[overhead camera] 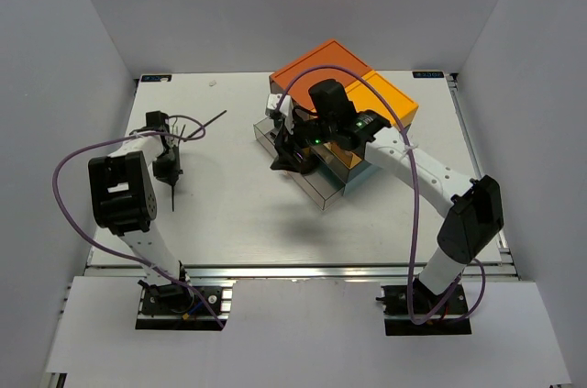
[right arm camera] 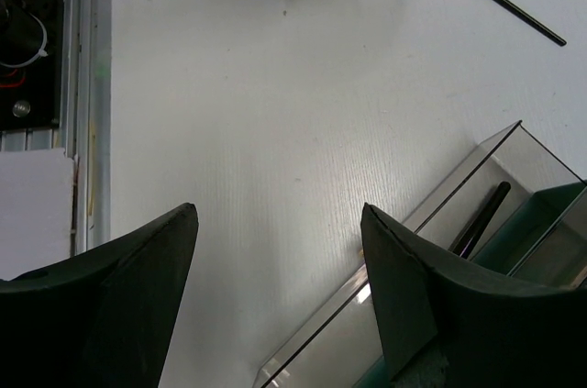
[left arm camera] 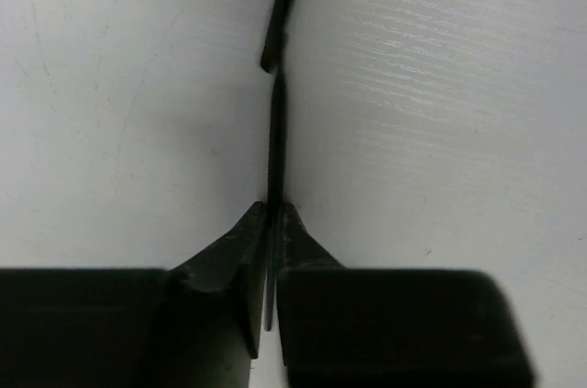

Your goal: Organize the makeup

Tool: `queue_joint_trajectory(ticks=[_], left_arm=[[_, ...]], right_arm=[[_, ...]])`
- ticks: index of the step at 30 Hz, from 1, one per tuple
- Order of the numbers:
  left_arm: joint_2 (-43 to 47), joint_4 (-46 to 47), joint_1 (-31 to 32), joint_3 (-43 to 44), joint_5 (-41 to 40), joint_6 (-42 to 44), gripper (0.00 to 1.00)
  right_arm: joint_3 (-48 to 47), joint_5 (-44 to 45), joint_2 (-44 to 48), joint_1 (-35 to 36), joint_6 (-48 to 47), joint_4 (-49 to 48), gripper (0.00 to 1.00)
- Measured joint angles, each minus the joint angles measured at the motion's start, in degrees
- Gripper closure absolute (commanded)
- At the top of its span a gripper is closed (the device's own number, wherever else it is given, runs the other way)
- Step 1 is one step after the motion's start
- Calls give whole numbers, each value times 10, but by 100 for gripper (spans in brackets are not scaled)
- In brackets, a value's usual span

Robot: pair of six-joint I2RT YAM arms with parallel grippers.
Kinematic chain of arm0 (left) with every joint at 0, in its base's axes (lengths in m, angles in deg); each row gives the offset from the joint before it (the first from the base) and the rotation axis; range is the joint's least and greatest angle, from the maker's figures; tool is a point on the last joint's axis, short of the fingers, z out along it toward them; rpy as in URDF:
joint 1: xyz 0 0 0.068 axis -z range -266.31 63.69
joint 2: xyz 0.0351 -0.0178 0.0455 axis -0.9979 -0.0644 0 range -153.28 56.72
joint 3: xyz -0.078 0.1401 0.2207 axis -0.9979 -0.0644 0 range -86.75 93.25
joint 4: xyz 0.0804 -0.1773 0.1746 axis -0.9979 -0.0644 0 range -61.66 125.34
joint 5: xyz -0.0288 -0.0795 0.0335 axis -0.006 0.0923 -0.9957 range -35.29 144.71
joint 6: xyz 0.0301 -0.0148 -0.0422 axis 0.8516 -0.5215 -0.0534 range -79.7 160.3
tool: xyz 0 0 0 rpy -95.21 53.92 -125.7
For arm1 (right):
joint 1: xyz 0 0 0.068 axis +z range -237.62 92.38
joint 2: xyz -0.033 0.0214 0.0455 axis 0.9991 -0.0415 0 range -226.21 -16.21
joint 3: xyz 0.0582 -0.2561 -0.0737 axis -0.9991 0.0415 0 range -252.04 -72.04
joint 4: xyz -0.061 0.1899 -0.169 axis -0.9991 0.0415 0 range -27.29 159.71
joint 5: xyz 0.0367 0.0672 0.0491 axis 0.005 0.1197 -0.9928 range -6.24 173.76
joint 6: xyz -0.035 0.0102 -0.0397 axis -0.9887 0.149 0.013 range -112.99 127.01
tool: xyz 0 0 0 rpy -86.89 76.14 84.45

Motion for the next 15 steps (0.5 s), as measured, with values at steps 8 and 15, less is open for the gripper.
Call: queue_joint_trajectory(ticks=[8, 15], left_arm=[[4, 6, -4, -6, 25, 0, 100], [79, 41, -9, -75, 188, -93, 100]], right_arm=[[2, 4, 4, 0, 0, -3, 11], [2, -11, 5, -2, 56, -8, 11]])
